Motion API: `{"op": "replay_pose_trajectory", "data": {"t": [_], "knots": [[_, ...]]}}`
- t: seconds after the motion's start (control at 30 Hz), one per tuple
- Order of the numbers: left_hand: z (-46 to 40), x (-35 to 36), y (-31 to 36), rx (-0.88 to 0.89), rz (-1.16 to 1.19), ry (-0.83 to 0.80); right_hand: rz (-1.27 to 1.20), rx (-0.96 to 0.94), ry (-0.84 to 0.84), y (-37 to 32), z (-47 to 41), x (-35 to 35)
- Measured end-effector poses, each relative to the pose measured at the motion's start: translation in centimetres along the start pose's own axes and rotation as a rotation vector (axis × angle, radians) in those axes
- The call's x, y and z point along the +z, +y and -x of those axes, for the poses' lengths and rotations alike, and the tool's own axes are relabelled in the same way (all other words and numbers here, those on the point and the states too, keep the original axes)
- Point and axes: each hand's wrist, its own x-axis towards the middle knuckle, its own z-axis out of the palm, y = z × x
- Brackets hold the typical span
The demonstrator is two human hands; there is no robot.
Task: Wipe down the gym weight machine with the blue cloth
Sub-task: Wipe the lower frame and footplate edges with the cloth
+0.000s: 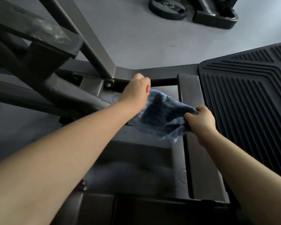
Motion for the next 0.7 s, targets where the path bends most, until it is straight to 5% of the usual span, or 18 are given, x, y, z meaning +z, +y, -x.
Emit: {"op": "replay_pose_trajectory", "data": {"t": [0.13,0.33,0.7], "knots": [[-1.6,3.8,0.7,0.133,-0.217,-0.045,0.260,-0.051,-0.034,2.4,0.9,0.3],[-0.3,9.5,1.0,0.052,-0.538,-0.480,0.765,-0.562,-0.098,4.0,0.8,1.1],[-1.9,11.7,1.3,0.244,-0.587,-0.441,1.012,-0.611,-0.265,4.1,-3.8,2.4]]}}
